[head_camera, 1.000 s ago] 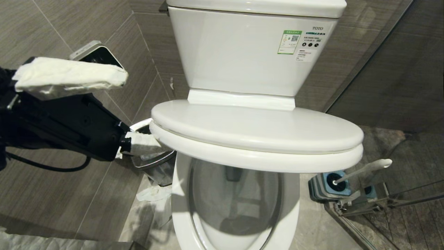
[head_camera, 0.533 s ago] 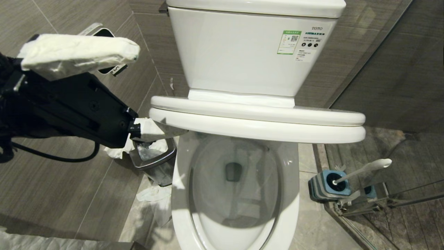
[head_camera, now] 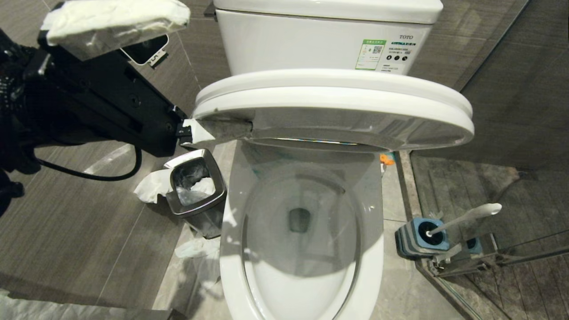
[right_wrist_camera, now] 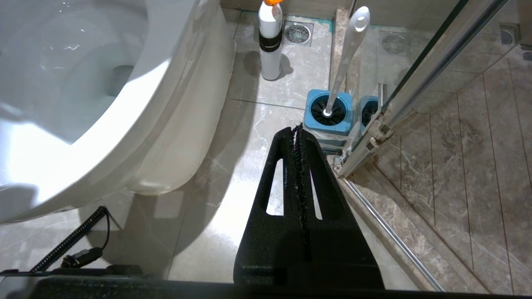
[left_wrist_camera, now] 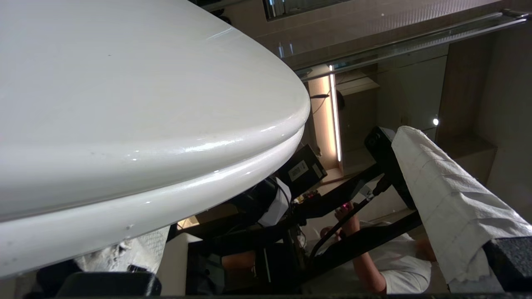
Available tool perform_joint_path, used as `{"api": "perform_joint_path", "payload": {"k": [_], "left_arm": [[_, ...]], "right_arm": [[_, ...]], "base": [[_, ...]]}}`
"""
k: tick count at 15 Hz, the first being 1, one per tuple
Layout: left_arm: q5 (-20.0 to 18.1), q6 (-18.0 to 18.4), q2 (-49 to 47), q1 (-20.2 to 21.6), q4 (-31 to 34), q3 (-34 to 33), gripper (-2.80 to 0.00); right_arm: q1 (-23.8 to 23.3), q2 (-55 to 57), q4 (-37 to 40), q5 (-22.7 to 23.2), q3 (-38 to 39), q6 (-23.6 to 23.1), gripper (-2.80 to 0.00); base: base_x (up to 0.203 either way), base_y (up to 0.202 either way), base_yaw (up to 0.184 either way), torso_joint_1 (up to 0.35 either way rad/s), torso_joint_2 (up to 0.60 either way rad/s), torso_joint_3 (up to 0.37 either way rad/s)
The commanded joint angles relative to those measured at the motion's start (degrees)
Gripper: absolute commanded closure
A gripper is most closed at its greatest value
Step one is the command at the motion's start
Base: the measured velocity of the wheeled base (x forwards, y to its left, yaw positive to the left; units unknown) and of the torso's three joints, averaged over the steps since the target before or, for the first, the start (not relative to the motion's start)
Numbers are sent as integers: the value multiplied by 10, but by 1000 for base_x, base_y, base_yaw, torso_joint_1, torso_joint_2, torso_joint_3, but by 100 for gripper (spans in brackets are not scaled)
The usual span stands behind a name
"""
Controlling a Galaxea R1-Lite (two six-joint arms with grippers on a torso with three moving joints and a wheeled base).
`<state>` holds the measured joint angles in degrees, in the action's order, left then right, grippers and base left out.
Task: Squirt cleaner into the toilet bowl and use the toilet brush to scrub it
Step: Use the left hand to lift the toilet lid slightly
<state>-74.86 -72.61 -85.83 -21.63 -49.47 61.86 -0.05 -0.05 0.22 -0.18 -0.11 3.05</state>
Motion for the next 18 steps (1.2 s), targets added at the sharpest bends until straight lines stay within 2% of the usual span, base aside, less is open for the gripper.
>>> {"api": "perform_joint_path", "payload": {"k": [1, 5, 11, 18], "left_arm": [[-3, -7, -16, 0, -1, 24, -280], [14, -60, -24, 2, -3, 79, -280], [24, -62, -68, 2, -3, 160, -280], [39, -63, -174, 18, -1, 337, -280]], "right_arm": [[0, 0, 0, 0, 0, 0, 0], [0, 0, 0, 0, 0, 0, 0], [0, 0, 0, 0, 0, 0, 0], [0, 0, 0, 0, 0, 0, 0]], "base": [[0, 0, 0, 0, 0, 0], [0, 0, 0, 0, 0, 0], [0, 0, 0, 0, 0, 0], [0, 0, 0, 0, 0, 0]]}}
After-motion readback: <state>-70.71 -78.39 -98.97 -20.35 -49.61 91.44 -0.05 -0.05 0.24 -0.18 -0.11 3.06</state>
